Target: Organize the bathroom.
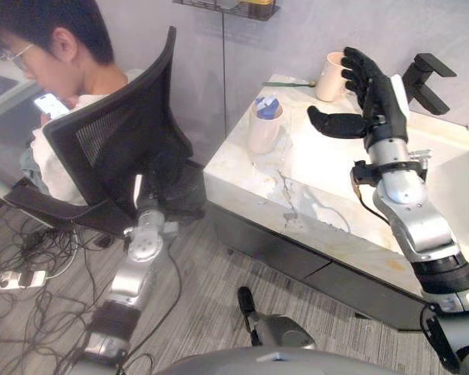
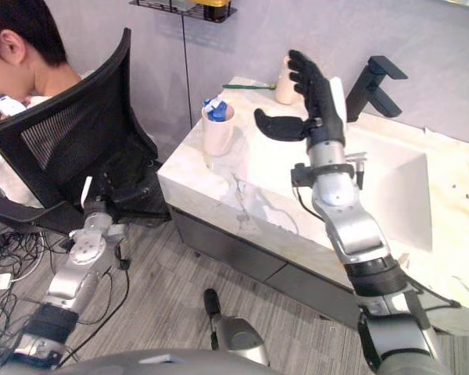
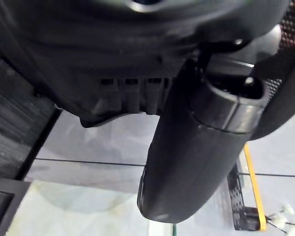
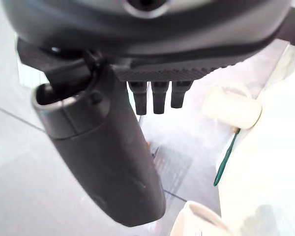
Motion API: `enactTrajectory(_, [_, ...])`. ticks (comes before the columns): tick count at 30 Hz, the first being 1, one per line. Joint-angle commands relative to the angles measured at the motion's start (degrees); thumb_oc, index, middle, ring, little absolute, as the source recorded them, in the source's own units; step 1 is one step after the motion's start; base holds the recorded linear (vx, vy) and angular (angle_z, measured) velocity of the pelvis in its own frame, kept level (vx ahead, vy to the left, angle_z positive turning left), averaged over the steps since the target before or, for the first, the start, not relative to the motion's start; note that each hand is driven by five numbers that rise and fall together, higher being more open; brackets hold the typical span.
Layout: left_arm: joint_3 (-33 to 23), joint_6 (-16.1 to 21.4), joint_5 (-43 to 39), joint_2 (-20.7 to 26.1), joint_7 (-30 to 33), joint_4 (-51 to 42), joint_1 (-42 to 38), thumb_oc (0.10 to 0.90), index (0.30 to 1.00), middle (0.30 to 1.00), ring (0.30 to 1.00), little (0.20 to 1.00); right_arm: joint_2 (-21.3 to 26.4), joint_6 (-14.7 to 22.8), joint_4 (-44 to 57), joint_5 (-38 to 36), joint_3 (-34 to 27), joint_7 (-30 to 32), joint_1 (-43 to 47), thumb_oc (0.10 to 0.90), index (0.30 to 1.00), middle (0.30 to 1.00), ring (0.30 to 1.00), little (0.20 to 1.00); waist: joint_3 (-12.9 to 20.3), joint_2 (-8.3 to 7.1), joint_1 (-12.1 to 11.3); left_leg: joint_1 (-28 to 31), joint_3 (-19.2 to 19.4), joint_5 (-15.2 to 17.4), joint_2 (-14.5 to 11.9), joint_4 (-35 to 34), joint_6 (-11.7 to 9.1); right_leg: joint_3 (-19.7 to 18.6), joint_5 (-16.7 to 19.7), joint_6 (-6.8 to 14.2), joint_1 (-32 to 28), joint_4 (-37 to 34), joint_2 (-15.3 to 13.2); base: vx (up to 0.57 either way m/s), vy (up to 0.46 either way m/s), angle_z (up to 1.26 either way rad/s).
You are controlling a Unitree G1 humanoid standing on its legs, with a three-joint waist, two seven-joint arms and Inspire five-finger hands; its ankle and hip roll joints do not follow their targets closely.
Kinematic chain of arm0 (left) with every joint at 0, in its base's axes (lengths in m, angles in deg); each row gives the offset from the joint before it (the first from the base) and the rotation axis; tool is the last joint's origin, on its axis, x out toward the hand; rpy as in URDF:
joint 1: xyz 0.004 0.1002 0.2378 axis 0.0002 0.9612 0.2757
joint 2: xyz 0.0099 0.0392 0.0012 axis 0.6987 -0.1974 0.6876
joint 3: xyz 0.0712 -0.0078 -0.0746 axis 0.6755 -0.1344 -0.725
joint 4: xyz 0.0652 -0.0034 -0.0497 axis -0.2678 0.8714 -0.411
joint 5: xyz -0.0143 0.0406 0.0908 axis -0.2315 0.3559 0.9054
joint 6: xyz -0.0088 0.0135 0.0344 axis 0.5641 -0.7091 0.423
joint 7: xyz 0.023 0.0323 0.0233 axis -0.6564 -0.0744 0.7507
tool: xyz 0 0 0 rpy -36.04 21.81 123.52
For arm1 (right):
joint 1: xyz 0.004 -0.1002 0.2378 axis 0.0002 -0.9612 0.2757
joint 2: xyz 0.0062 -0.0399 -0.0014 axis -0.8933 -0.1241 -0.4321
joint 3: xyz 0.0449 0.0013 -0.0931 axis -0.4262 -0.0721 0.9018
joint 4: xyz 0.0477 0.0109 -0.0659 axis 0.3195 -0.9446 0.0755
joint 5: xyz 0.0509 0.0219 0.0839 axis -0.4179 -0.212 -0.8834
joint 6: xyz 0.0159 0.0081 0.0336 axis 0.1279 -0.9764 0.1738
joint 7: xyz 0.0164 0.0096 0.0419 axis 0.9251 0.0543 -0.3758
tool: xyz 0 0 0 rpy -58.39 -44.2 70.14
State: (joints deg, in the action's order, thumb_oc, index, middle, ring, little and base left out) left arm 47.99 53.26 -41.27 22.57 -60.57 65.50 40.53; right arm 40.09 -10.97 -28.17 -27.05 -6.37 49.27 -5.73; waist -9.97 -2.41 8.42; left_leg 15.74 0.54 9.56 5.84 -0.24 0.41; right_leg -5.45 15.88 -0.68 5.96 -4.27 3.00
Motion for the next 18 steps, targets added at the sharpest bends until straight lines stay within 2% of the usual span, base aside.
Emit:
enactTrajectory(1, [-4.0,6.0,4.1,3.6,2.9,-2.6,1.5,0.8,0.9,0.9,0.9,0.9,2.8,10.7,3.3,1.9,-10.0,7.5,2.9,0.8,0.9,0.9,0.9,0.9,1.8,-0.9,0.4,-4.6,-2.6,-2.1,3.4,-0.4,2.8,2.4,-5.5,7.1,4.1,4.9,2.2,-0.11,0.037,-0.24])
enactTrajectory(6, [-6.4,6.5,3.2,4.1,4.1,-0.2,4.0,0.8,0.9,0.9,0.9,0.9,5.3,14.6,3.3,5.6,-16.3,13.7,-1.0,0.8,0.9,0.9,0.9,0.9,0.5,-1.26,0.6,-4.2,-2.5,-4.3,2.5,-3.5,2.6,2.5,-4.1,8.2,4.9,4.9,1.9,-0.13,0.036,-0.14])
enactTrajectory(8, [-7.8,7.9,2.3,4.3,4.4,1.4,6.8,0.8,0.9,0.9,0.9,0.9,7.1,18.6,3.1,8.3,-21.8,19.9,-5.0,0.8,0.9,0.9,0.9,0.9,-0.7,-1.86,0.7,-4.5,-2.5,-5.3,2.0,-4.8,2.5,3.1,-2.6,9.1,5.8,4.8,1.5,-0.21,0.017,-0.12])
enactTrajectory(10, [-8.3,8.9,1.3,4.7,4.5,2.8,8.2,0.8,0.9,0.9,0.9,0.9,8.4,20.6,2.7,9.1,-24.6,23.5,-6.8,0.8,0.9,0.9,0.9,0.9,-1.4,-2.28,0.8,-5.2,-2.2,-5.9,1.7,-4.8,2.3,3.6,-1.8,9.5,6.2,4.5,1.3,-0.17,0.002,-0.25])
enactTrajectory(12, [-8.2,8.8,0.8,4.7,4.6,3.1,8.3,0.8,0.9,0.9,0.9,0.9,8.5,21.0,2.6,10.1,-25.1,24.7,-7.1,0.8,0.9,0.9,0.9,0.9,-1.5,-2.36,0.7,-5.4,-2.1,-6.0,1.6,-4.8,2.3,3.7,-1.5,9.6,6.3,4.4,1.2,-0.12,0.0,-0.26])
enactTrajectory(14, [-8.5,10.8,-0.1,5.4,6.6,8.7,10.4,0.8,0.9,0.9,0.9,0.9,10.8,23.8,0.6,11.0,-29.8,32.3,-10.3,0.8,0.9,0.9,0.9,0.9,-2.9,-2.83,0.8,-5.9,0.3,-5.8,0.2,-4.8,2.0,6.9,-0.4,10.9,6.9,5.7,0.1,-0.28,-0.024,-0.24])
enactTrajectory(15, [-8.8,11.6,-1.8,5.0,6.4,11.8,11.4,0.8,0.9,0.9,0.9,0.9,11.7,24.0,-0.4,10.4,-31.5,35.0,-11.5,0.8,0.9,0.9,0.9,0.9,-3.1,-3.0,0.8,-6.0,1.7,-5.8,-0.7,-4.8,1.9,7.9,-1.0,11.2,7.0,7.7,-0.9,-0.21,-0.045,-0.31])
enactTrajectory(17, [-9.3,12.5,-1.8,4.7,5.7,14.8,12.1,0.8,0.9,0.9,0.9,0.9,12.7,24.5,-1.7,8.8,-33.2,36.6,-12.7,0.8,0.9,0.9,0.9,0.9,-2.9,-2.88,0.8,-6.2,2.7,-5.9,-1.6,-4.8,1.9,7.9,-2.4,11.1,6.8,9.6,-1.6,-0.18,-0.084,-0.53])
enactTrajectory(18, [-9.6,13.0,-2.3,4.5,4.9,18.6,12.6,0.8,0.9,0.9,0.9,0.9,14.1,25.3,-3.7,6.8,-36.0,39.1,-14.9,0.8,0.9,0.9,0.9,0.9,-2.3,-2.43,0.9,-7.0,4.0,-6.5,-3.3,-4.8,1.7,7.7,-5.1,10.9,6.0,12.3,-2.7,-0.22,-0.121,-0.53])
